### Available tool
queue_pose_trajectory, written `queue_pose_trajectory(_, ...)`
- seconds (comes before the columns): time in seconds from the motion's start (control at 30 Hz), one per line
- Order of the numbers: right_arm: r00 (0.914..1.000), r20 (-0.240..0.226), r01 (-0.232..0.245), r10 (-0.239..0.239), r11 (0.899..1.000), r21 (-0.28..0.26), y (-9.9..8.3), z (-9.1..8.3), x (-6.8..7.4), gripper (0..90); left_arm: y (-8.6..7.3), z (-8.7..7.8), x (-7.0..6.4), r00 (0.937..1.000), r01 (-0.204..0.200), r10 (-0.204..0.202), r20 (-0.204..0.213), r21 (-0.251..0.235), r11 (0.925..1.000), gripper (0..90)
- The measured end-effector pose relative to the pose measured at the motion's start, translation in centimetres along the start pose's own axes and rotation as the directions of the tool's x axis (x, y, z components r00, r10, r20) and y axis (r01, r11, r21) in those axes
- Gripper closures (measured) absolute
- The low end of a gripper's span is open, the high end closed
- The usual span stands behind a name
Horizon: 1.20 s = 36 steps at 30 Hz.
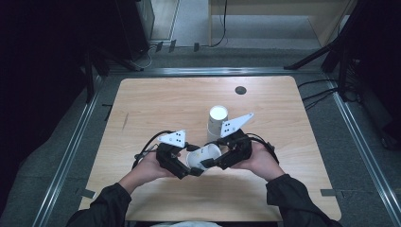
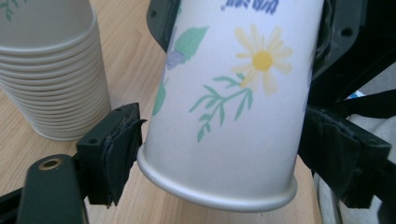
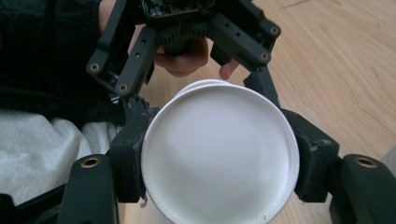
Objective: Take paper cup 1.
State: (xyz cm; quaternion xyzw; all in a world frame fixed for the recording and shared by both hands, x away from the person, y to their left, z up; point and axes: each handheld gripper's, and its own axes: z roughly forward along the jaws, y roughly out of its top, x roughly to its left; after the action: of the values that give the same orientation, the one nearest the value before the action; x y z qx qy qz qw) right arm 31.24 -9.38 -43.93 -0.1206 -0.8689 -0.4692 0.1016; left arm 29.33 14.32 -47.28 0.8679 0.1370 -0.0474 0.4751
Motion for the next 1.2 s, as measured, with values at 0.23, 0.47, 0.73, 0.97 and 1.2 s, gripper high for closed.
queue_pose_trajectory(0.23, 0.9996, -0.02, -0.019, 0.019, 1.0, -0.02, 0.0, -0.1, -0.1, 34.5, 0.0, -0.2, 0.0, 0.9999, -0.015, 0.015, 0.005, -0.007, 0.9999, 23.0)
queue_pose_trajectory(0.47, 0.9992, -0.033, -0.023, 0.021, 0.999, -0.034, 0.0, -0.1, -0.1, 31.1, 0.1, -0.5, -0.2, 0.9994, -0.03, 0.03, 0.019, -0.009, 0.9995, 25.2)
queue_pose_trajectory(0.73, 0.999, 0.044, 0.009, -0.007, 1.0, -0.028, -0.3, -0.7, 0.1, 19.1, 0.2, -1.4, 0.3, 0.9999, -0.002, 0.002, 0.016, 0.024, 0.9997, 25.6)
queue_pose_trajectory(0.97, 0.9928, 0.107, 0.051, -0.052, 0.999, 0.01, -1.2, -1.2, 0.4, 21.3, 0.8, -1.8, 1.1, 0.9998, 0.017, -0.018, 0.009, 0.107, 0.9941, 25.9)
queue_pose_trajectory(1.2, 0.9888, 0.142, 0.038, -0.046, 0.998, 0.059, -2.1, -0.8, 0.1, 23.1, 0.9, -1.0, 1.4, 0.9989, -0.027, 0.036, -0.029, 0.252, 0.9674, 26.2)
